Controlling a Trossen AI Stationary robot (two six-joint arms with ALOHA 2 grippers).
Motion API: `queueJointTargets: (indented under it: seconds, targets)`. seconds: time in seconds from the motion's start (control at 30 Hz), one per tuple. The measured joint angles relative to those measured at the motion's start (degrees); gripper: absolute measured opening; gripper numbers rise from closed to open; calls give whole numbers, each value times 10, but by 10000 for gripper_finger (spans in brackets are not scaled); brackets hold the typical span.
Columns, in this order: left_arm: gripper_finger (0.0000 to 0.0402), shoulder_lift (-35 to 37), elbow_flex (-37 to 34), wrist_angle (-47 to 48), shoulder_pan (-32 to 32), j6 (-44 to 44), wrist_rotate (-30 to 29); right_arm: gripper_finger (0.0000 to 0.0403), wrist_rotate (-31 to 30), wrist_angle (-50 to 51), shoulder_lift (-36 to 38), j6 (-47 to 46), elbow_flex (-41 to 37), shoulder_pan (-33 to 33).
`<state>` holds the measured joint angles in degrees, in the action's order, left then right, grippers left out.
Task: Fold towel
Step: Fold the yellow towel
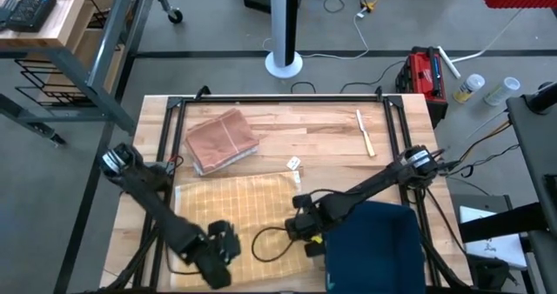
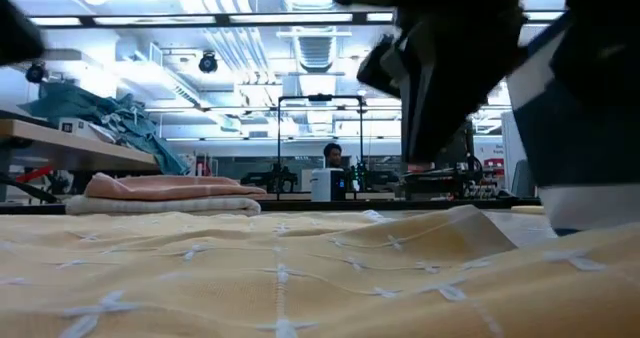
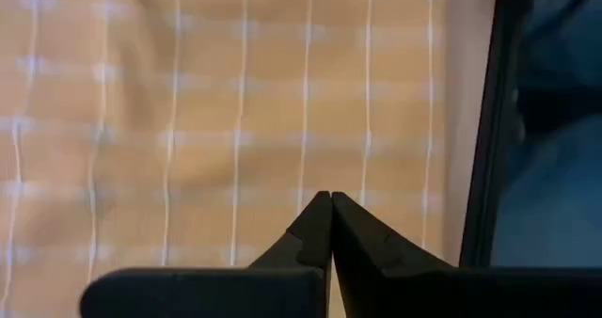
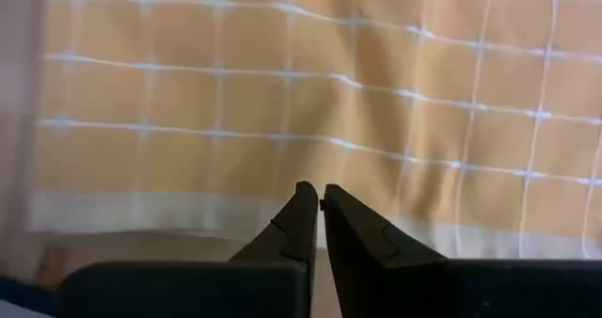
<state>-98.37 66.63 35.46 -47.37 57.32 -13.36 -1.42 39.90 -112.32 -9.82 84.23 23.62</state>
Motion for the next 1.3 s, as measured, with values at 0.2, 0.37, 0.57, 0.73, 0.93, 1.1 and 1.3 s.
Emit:
queueJointTargets:
  seconds: [0.2,0.37,0.57,0.73,0.93,1.1,1.3]
  targets:
    - [0,8,8,-29,-67,72,21,25,-1,-17,5,22,27,44]
    - [15,-10,8,-60,-118,130,24,64,0,-49,-3,25,53,62]
    - [91,-39,8,-61,-134,150,49,131,-1,-45,-29,17,94,65]
    - [168,-73,9,-67,-133,154,65,171,14,-47,-68,-13,133,78]
    - [227,-100,9,-73,-135,154,136,190,8,56,-151,-14,217,116]
    - [231,-105,7,-74,-141,154,143,189,-11,150,-226,-54,313,115]
    - [196,-105,5,-63,-142,172,132,188,1,173,-301,-67,402,122]
